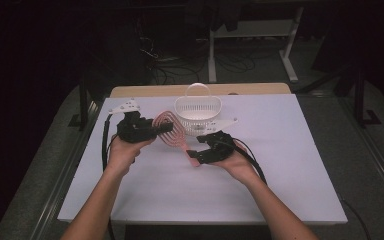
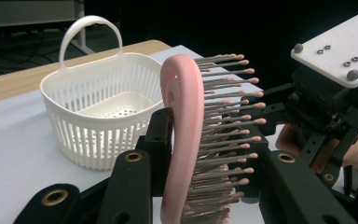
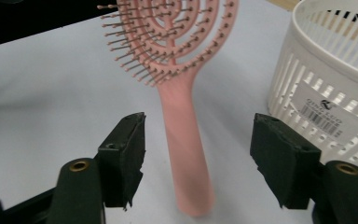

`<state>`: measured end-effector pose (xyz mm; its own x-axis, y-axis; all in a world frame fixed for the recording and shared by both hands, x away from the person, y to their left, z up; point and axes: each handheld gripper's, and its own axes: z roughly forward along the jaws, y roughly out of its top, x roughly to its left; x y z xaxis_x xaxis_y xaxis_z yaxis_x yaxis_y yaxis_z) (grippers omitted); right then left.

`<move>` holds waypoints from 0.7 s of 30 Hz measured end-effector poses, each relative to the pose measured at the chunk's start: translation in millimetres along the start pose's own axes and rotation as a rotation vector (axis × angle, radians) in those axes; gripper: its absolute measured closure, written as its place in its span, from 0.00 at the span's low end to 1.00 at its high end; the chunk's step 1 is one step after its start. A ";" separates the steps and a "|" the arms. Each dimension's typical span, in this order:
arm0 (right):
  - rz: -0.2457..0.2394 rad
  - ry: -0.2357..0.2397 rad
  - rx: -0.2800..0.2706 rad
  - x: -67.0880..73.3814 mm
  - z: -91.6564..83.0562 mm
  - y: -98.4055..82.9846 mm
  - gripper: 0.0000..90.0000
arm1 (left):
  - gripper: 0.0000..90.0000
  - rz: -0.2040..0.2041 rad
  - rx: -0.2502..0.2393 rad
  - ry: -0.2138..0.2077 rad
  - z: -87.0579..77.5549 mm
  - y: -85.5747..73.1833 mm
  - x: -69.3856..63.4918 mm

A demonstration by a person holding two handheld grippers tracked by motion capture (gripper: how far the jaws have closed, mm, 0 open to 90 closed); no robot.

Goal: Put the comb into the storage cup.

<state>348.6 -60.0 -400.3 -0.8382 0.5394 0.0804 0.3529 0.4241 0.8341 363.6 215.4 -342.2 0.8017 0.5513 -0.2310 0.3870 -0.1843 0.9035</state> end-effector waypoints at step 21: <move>0.087 -0.093 0.006 -27.0 -40.8 -38.6 0.09 | 0.73 -0.006 -0.046 0.029 -21.5 6.3 9.2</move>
<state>340.7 -120.6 -412.4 -0.7621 0.6395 0.1009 0.4250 0.3766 0.8231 363.6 236.8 -330.8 0.7857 0.5755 -0.2269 0.3701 -0.1434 0.9179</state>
